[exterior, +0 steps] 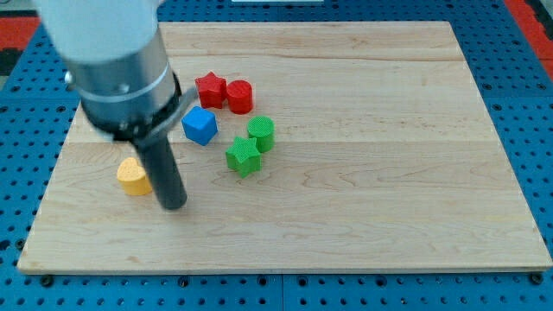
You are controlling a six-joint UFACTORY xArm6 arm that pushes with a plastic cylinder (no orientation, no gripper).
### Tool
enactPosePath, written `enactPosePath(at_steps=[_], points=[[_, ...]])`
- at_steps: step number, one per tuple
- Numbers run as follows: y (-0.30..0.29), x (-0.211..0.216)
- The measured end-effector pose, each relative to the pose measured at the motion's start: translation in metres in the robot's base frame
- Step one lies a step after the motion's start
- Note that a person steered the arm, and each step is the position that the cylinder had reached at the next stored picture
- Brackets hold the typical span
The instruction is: Move the yellow heart closer to yellow hexagon
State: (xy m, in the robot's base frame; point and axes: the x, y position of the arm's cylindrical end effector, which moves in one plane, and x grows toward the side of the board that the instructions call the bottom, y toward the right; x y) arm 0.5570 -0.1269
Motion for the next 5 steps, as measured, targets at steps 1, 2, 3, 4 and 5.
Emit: enactPosePath(at_steps=[1,2,3,4,5], points=[[-0.047,-0.033],[-0.094,-0.099],[-0.11,-0.136],[-0.105,-0.166],[-0.096,-0.22]])
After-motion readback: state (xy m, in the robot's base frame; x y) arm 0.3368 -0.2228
